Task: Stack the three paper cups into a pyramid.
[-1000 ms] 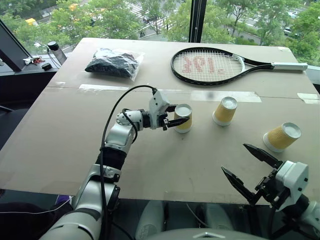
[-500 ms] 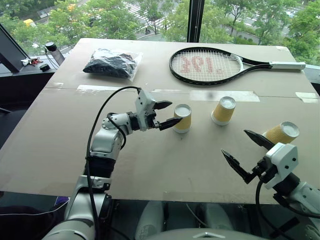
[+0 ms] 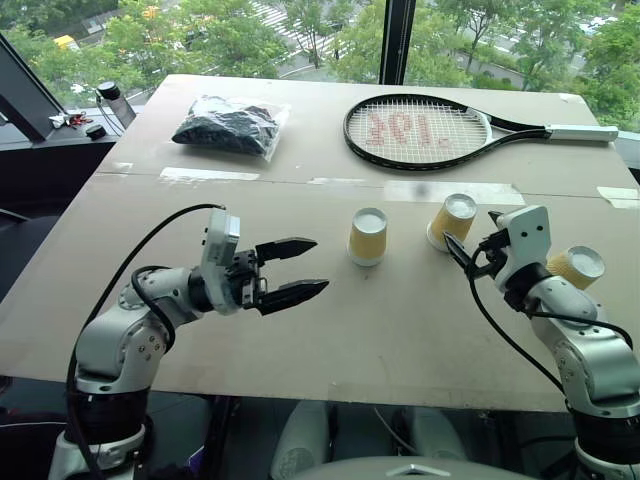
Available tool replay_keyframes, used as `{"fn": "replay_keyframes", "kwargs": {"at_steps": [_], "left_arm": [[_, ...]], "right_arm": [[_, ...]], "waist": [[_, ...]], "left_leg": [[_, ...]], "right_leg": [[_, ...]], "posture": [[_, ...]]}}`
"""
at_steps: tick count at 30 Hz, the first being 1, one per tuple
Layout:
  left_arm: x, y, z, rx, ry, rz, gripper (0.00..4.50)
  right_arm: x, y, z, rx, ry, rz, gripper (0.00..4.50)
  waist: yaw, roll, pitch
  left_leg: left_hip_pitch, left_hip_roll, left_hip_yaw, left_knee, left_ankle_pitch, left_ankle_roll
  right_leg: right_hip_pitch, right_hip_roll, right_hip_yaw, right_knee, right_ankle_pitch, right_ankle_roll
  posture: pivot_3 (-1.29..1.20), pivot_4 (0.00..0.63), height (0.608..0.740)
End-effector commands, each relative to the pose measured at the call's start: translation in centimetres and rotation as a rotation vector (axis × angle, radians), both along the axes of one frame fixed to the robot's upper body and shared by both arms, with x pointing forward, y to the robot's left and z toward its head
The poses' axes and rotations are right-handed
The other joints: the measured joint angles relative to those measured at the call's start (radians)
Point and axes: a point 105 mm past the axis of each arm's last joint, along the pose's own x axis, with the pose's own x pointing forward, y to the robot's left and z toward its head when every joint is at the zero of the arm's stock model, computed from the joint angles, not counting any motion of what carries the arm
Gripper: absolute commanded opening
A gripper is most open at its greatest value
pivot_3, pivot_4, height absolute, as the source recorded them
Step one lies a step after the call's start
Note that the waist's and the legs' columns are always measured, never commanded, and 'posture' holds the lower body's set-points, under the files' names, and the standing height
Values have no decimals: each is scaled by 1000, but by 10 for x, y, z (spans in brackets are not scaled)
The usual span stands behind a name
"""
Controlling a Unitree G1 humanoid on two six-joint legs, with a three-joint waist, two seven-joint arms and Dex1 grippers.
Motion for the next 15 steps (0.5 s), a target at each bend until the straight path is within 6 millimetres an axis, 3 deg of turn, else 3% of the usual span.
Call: {"fn": "replay_keyframes", "kwargs": {"at_steps": [1, 14, 15], "left_arm": [[-14, 1, 13, -17, -36, -13, 4424], [-21, 4, 11, -11, -60, 40, 4424], [-21, 4, 11, -10, -60, 43, 4474]], "right_arm": [[8, 5, 12, 21, -19, -19, 4500], [41, 10, 8, 56, 30, -79, 4500], [42, 9, 7, 61, 33, -81, 4238]], "waist": [[-2, 0, 0], [-20, 0, 0], [-22, 0, 0]], "left_leg": [[0, 0, 0, 0, 0, 0], [0, 0, 0, -1, -1, 2], [0, 0, 0, -1, -1, 2]], "right_leg": [[0, 0, 0, 0, 0, 0], [-1, 1, 1, 0, 0, 0], [-1, 1, 1, 0, 0, 0]], "posture": [[0, 150, 740], [0, 150, 740], [0, 150, 740]]}}
